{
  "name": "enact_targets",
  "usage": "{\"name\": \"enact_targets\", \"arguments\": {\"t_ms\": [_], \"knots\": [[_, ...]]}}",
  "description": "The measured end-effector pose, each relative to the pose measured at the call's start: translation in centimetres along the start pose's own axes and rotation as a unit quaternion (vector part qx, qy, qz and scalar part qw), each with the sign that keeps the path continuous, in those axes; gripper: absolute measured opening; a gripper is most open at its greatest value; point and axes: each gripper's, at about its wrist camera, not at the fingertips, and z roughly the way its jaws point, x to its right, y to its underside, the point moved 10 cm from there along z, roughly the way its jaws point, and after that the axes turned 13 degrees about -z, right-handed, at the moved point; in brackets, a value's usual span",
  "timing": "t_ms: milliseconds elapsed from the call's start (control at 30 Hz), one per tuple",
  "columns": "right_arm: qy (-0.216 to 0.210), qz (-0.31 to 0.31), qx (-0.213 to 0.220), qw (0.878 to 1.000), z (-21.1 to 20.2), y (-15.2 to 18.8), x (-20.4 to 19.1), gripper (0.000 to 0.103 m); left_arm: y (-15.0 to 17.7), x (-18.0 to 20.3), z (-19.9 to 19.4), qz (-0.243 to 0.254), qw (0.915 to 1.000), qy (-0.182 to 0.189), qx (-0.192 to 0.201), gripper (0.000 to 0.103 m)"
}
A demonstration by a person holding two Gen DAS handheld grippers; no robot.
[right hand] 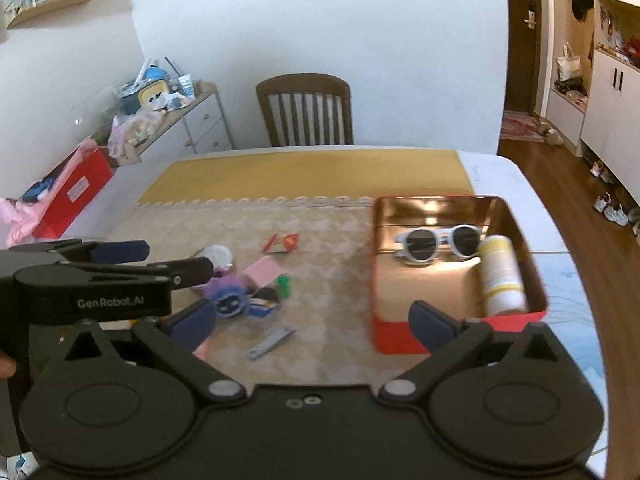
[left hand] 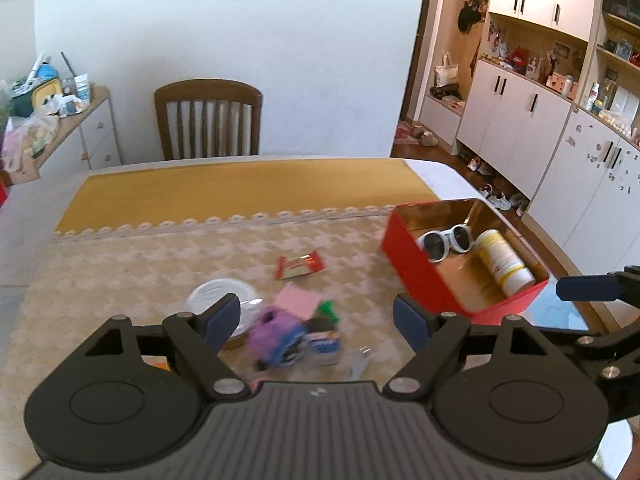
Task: Organize rigid objects
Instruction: 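Grasp the orange with the left gripper while the right gripper grasps the pink lip balm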
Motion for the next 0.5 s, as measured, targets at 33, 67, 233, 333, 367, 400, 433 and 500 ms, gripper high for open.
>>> {"name": "enact_targets", "arguments": {"t_ms": [33, 67, 233, 333, 367, 400, 433, 500], "knots": [[-0.003, 0.0, 0.001, 1.0, 0.2, 0.0, -0.9, 0.103, 0.2, -1.0, -0.2, 0.0, 1.0, -0.001, -0.001, 0.084], [-0.005, 0.0, 0.001, 1.0, 0.3, 0.0, -1.6, 0.103, 0.3, -1.8, -0.5, -0.001, 1.0, -0.001, -0.001, 0.084], [-0.007, -0.004, -0.006, 1.0, 1.7, 0.4, -5.3, 0.103, 1.3, -6.2, -0.7, -0.004, 0.9997, -0.022, -0.012, 0.084], [-0.005, -0.005, -0.018, 1.0, 3.1, 1.2, -7.1, 0.103, 2.2, -8.7, -0.2, -0.015, 0.9991, -0.03, -0.024, 0.084], [-0.005, -0.006, -0.026, 1.0, 3.7, 1.6, -7.7, 0.103, 2.5, -9.5, 0.0, -0.019, 0.9989, -0.031, -0.029, 0.084], [-0.009, -0.009, -0.031, 0.999, 4.1, 1.8, -8.3, 0.103, 2.8, -10.2, 0.3, -0.022, 0.9986, -0.033, -0.034, 0.084], [-0.012, -0.016, -0.037, 0.999, 4.7, 2.1, -9.1, 0.103, 3.0, -10.8, 0.6, -0.025, 0.9984, -0.033, -0.039, 0.084], [-0.009, -0.029, -0.046, 0.998, 5.6, 2.7, -10.2, 0.103, 3.6, -11.7, 1.2, -0.026, 0.9982, -0.029, -0.046, 0.084]]}}
